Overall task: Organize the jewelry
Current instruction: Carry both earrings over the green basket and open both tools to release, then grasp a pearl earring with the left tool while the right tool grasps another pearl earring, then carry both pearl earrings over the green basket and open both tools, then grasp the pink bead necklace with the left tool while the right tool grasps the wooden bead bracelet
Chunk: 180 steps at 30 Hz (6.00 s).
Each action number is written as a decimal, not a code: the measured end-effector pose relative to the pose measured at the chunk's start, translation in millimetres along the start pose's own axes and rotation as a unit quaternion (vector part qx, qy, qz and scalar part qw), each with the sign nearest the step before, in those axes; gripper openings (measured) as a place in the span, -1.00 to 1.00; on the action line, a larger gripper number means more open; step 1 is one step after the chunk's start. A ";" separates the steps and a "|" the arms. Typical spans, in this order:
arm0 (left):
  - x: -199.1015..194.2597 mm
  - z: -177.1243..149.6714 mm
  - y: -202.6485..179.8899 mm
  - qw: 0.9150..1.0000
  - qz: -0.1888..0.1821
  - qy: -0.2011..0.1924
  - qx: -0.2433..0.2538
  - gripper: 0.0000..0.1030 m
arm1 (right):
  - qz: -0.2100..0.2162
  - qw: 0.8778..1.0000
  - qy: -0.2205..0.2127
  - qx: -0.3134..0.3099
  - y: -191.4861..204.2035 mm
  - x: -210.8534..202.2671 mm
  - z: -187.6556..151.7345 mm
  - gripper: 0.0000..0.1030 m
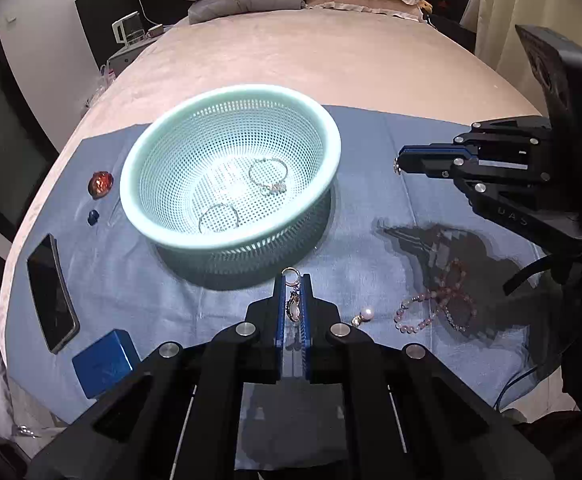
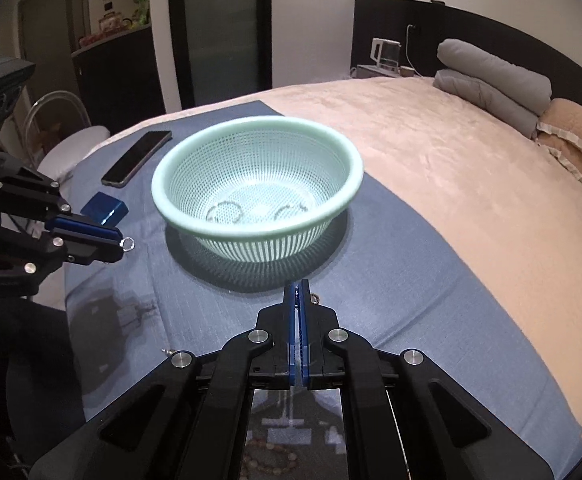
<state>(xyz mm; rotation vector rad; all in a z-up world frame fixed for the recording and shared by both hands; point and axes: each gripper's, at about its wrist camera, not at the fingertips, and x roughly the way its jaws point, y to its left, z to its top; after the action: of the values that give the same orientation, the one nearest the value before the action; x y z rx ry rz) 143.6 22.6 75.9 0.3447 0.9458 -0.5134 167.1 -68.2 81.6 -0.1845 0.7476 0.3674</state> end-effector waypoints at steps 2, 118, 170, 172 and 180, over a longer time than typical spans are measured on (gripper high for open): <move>-2.8 9.5 4.0 1.000 0.006 -0.007 0.004 -0.86 | 0.001 1.000 -0.014 -0.004 -0.6 -6.9 14.1 -0.97; 38.4 -78.0 -17.7 0.995 -0.091 0.040 -0.016 -0.77 | 0.117 0.992 -0.001 -0.056 36.3 6.8 -53.9 -0.78; -21.7 -19.3 0.3 0.997 -0.027 -0.065 0.007 0.82 | -0.067 0.993 -0.029 0.097 -47.7 -0.5 19.5 0.69; -20.7 -25.0 -12.2 0.998 -0.026 -0.060 0.022 0.85 | -0.079 0.991 -0.026 0.102 -58.3 -11.8 8.8 0.69; -2.5 -36.1 -69.5 0.995 -0.075 -0.037 0.052 0.88 | -0.114 0.985 -0.013 0.130 -92.4 -44.2 -34.7 0.69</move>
<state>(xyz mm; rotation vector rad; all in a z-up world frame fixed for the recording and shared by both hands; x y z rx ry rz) 79.2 -16.5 54.3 0.3473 0.8782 -0.7101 151.5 -175.0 90.3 -0.0177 0.7331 0.0514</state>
